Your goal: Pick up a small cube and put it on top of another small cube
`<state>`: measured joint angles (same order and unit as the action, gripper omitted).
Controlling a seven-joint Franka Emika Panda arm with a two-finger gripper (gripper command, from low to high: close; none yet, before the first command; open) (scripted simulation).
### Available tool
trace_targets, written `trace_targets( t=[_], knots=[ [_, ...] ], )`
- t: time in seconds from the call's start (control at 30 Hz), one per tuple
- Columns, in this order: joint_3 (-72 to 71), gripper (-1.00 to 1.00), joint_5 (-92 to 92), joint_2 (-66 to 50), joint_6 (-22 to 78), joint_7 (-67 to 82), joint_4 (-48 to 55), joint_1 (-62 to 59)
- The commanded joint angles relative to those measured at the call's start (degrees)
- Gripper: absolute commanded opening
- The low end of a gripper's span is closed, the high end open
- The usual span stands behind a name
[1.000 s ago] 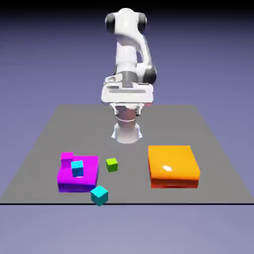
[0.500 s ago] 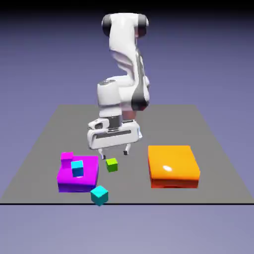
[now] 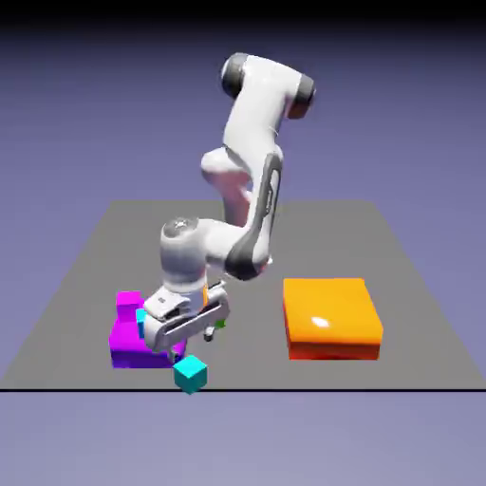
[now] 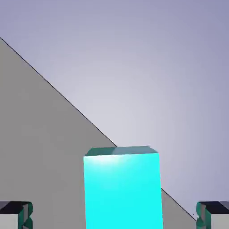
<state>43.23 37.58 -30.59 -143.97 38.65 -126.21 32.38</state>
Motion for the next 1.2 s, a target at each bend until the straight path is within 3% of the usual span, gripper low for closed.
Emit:
trace_targets(
  t=[0.0,0.13,0.17,0.4,0.67,1.03,1.17],
  knots=[
    [-2.07,0.0,2.05,-2.07,-1.26,1.37,0.75,-1.6],
    [-8.78,0.0,8.72,-8.81,-5.38,5.8,3.17,-6.78],
    [-8.78,-1.0,8.72,-8.81,-5.38,5.8,3.17,-6.78],
    [1.19,-1.0,-3.22,1.07,-0.97,-0.23,-0.38,1.6],
    [4.44,-1.0,-23.16,15.57,1.12,-13.05,-5.25,-2.59],
    [4.6,-1.0,-43.48,37.11,9.43,-35.92,-12.38,-18.83],
    [2.37,-1.0,-36.42,30.89,3.81,-30.78,-13.7,-20.78]
  ],
)
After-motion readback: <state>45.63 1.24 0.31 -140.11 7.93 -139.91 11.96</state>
